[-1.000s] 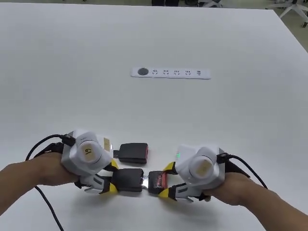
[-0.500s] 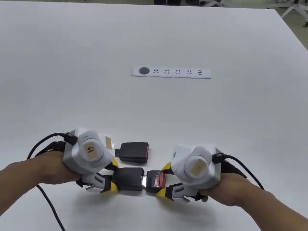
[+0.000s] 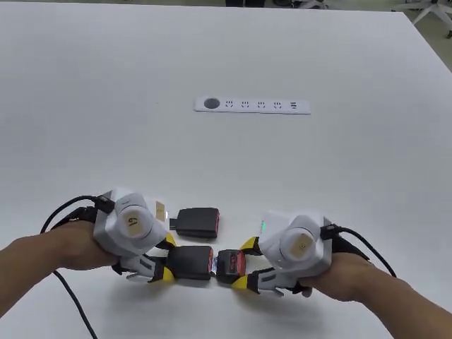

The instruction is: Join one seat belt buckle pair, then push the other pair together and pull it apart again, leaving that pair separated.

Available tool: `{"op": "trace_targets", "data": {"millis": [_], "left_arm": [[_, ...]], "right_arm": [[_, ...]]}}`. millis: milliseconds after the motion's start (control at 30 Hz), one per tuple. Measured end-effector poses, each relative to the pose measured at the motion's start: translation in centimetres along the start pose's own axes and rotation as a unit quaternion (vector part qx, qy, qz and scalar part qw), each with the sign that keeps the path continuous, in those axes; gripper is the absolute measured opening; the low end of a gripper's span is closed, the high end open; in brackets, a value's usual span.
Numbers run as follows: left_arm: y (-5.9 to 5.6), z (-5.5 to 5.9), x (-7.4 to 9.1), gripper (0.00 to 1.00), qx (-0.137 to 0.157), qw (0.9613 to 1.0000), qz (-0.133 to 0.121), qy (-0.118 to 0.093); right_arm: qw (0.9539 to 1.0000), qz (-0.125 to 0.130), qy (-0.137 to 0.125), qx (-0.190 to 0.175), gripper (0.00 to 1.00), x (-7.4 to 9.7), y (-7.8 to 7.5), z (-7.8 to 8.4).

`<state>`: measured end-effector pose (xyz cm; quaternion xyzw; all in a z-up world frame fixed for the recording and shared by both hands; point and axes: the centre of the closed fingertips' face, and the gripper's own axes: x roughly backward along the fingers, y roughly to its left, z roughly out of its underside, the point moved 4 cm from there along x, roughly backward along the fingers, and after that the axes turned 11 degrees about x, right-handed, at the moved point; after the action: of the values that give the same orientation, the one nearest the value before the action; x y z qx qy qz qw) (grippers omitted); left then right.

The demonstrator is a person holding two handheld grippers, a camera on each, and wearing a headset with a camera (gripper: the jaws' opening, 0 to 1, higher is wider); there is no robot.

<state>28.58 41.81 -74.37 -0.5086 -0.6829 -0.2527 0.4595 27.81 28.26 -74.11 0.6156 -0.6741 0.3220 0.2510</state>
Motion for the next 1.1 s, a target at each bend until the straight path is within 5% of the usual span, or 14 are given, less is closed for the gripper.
{"op": "trace_targets", "data": {"millis": [167,367,533,1100], "left_arm": [[0.06,-0.14,-0.03,0.30,-0.025,0.9994,0.000,0.023],[-0.20,0.00,0.25,0.30,-0.020,0.9998,0.006,0.005],[-0.44,-0.29,0.22,0.30,-0.020,0.9996,0.001,0.017],[-0.37,-0.05,0.08,0.34,-0.028,0.9995,0.012,0.004]], "right_arm": [[0.9999,0.004,0.005,-0.009,0.28,-0.08,0.01,0.19],[0.9999,0.001,-0.010,-0.002,0.28,-0.44,-0.08,0.73],[1.0000,0.002,-0.003,0.000,0.28,-0.77,-0.17,0.60],[0.9998,0.001,-0.018,-0.002,0.32,-0.45,0.03,0.37]]}}
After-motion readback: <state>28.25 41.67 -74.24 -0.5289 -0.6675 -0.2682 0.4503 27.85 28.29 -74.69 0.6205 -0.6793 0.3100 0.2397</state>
